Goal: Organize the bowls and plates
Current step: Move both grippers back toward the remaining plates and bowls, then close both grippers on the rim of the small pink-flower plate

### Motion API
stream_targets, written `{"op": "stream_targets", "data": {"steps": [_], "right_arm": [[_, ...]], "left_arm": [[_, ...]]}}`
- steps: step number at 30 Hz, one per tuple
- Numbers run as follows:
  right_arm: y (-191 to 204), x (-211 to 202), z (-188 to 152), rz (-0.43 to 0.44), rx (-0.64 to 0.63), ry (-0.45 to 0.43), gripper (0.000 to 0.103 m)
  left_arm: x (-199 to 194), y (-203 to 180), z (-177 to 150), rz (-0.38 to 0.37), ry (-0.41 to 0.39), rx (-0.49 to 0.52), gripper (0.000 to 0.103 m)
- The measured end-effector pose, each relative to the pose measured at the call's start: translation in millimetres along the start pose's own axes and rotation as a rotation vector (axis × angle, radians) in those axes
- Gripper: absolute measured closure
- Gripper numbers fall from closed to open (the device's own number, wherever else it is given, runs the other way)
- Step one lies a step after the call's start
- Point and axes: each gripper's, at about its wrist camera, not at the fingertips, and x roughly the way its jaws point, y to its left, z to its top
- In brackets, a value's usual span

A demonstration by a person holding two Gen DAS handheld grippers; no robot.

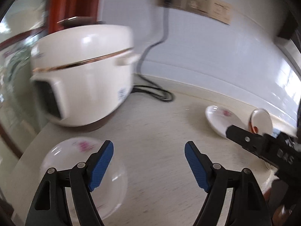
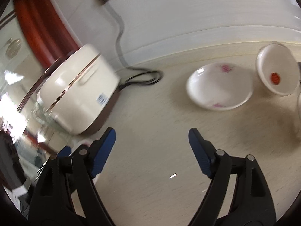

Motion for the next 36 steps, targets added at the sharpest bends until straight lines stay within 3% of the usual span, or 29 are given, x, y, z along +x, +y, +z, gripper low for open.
{"op": "stream_targets", "data": {"steps": [3,12,17,25,29,34,36], "right_arm": [[-28.0,3.6,10.8,-0.028,0.075,-0.017,0.021],[-85.0,18.3,25.8,-0.097,0.233,-0.048,0.021],[-99.9,27.0,24.1,-0.129,0.254,-0.039,0.021],[-112.1,37.1,19.7,-0.179,0.275,-0.053,0.021],[-117.1,41.6,20.6,-0.189,0.280,-0.058,0.021],[-116.3,43.9,21.4,-0.205,0.262,-0.065,0.021],[-113.8,45.8,22.0,-0.216,0.241,-0.070,0.021]], "left_arm": [[10.7,-19.7,9.0,-0.041,-0.001,0.038,0.024],[66.0,-57.7,41.0,-0.240,0.099,-0.018,0.024],[117.4,-72.0,53.8,-0.266,0.191,-0.050,0.025],[177.1,-86.9,57.1,-0.298,0.290,-0.050,0.040],[191.2,-92.0,55.6,-0.318,0.314,-0.050,0.051],[200.4,-99.0,54.0,-0.325,0.316,-0.031,0.053],[203.8,-100.7,52.3,-0.324,0.320,-0.020,0.061]]}}
